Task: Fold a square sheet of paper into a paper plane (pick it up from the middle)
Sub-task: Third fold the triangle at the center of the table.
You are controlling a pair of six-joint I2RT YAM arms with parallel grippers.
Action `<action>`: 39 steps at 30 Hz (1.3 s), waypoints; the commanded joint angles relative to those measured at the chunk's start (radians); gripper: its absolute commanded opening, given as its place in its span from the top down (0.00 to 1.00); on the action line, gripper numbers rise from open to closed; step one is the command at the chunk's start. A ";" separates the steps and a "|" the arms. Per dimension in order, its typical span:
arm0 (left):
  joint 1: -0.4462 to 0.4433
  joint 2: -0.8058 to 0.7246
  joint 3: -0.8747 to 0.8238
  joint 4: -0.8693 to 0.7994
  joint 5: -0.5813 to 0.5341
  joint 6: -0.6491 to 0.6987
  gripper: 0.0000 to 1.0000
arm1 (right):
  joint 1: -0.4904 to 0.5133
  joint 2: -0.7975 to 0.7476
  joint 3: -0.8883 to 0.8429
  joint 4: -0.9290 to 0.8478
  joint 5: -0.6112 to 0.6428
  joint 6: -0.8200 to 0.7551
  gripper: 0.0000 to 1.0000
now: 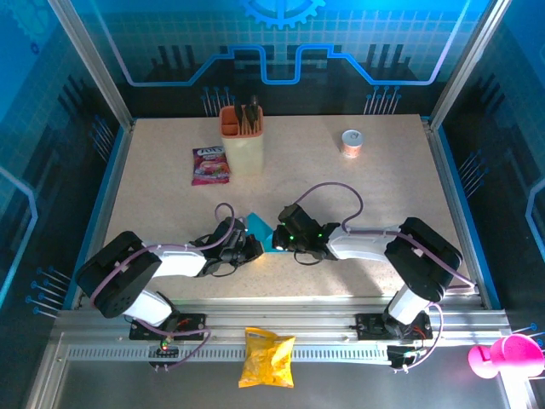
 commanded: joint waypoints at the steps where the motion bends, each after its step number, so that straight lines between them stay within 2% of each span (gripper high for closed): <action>1: 0.012 0.016 -0.049 -0.170 -0.083 0.020 1.00 | 0.005 0.022 -0.029 0.008 0.022 0.034 1.00; 12: 0.025 -0.071 -0.049 -0.228 -0.082 0.016 1.00 | -0.013 0.094 -0.120 -0.016 0.047 0.172 1.00; 21: 0.028 -0.214 0.060 -0.271 -0.003 -0.009 1.00 | 0.002 0.130 -0.154 -0.009 0.035 0.243 1.00; 29: -0.024 -0.110 0.108 -0.145 0.031 -0.106 1.00 | 0.011 0.143 -0.175 0.008 0.029 0.267 1.00; 39: -0.071 0.022 0.084 0.017 -0.014 -0.215 1.00 | 0.016 0.137 -0.176 -0.009 0.034 0.273 1.00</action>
